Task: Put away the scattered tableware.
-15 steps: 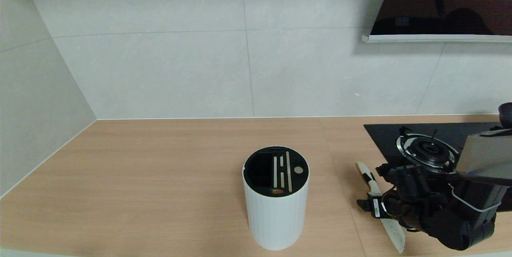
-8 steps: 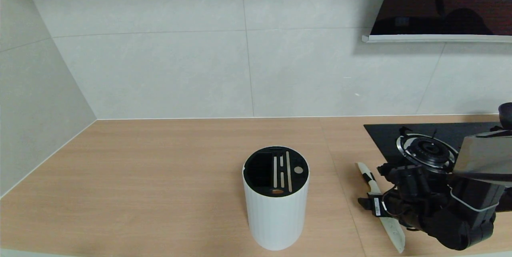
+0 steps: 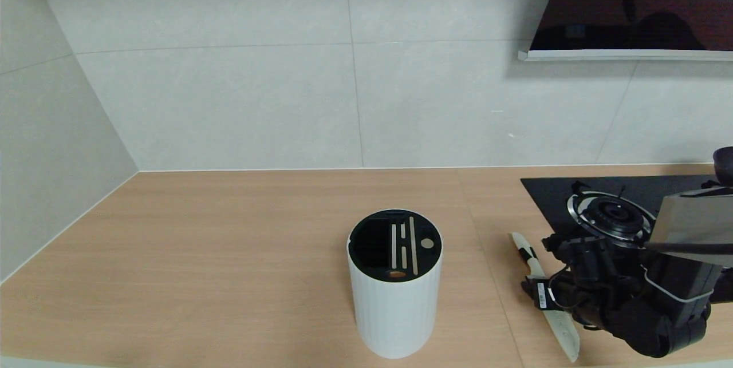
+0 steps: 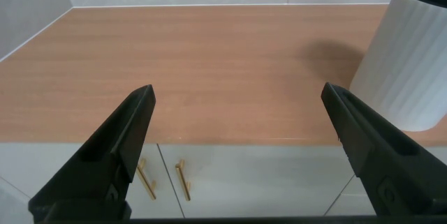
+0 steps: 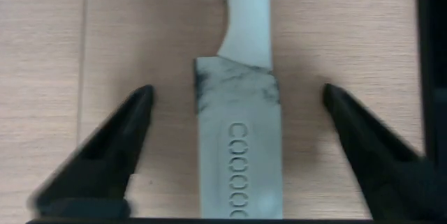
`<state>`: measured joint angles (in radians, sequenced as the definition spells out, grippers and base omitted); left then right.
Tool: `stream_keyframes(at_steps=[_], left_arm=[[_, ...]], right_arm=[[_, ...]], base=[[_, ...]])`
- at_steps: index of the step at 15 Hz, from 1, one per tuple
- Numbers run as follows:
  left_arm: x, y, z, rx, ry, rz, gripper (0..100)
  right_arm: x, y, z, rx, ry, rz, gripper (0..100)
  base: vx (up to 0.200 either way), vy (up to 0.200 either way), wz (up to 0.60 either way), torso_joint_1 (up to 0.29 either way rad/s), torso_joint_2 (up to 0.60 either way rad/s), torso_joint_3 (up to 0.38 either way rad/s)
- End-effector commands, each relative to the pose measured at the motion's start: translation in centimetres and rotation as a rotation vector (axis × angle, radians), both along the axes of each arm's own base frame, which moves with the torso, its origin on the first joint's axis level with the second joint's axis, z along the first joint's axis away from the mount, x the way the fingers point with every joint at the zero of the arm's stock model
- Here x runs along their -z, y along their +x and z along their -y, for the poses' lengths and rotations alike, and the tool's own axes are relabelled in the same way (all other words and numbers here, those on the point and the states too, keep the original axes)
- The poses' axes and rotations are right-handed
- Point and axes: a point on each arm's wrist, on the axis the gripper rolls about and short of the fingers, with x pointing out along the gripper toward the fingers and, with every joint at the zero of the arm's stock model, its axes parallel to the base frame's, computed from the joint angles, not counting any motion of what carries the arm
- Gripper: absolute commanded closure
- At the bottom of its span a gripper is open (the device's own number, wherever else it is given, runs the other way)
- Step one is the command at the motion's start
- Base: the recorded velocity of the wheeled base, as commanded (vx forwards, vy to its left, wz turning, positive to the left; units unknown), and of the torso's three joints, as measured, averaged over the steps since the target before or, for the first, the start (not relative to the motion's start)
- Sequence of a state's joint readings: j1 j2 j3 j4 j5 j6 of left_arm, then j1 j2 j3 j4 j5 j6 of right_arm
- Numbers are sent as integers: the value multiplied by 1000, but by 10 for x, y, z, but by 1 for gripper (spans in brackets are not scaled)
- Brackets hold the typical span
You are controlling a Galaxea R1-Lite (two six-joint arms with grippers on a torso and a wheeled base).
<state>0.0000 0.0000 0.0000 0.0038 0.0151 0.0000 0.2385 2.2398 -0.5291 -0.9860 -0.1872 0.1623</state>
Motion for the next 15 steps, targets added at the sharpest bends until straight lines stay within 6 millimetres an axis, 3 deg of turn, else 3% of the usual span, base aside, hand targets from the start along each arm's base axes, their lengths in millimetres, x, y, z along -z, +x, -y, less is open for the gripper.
stream_keyframes(at_steps=[1, 6, 8, 10, 14, 15], left_arm=[[0, 0, 0, 0, 0, -2, 0], [0, 0, 0, 0, 0, -1, 0], [0, 0, 0, 0, 0, -1, 0], [0, 0, 0, 0, 0, 1, 0], [0, 0, 0, 0, 0, 1, 0], [0, 0, 0, 0, 0, 1, 0]], right_arm=[[1, -1, 0, -3, -1, -6, 100], [2, 0, 0, 10, -16, -5, 100], [-6, 1, -1, 15, -10, 24, 100], [-28, -2, -1, 15, 4, 87, 100], [-93, -22, -3, -9, 53, 268, 100], [-98, -25, -2, -9, 55, 280, 100]], base=[[0, 0, 0, 0, 0, 0], [0, 0, 0, 0, 0, 0], [0, 0, 0, 0, 0, 0], [0, 0, 0, 0, 0, 0], [0, 0, 0, 0, 0, 0], [0, 0, 0, 0, 0, 0]])
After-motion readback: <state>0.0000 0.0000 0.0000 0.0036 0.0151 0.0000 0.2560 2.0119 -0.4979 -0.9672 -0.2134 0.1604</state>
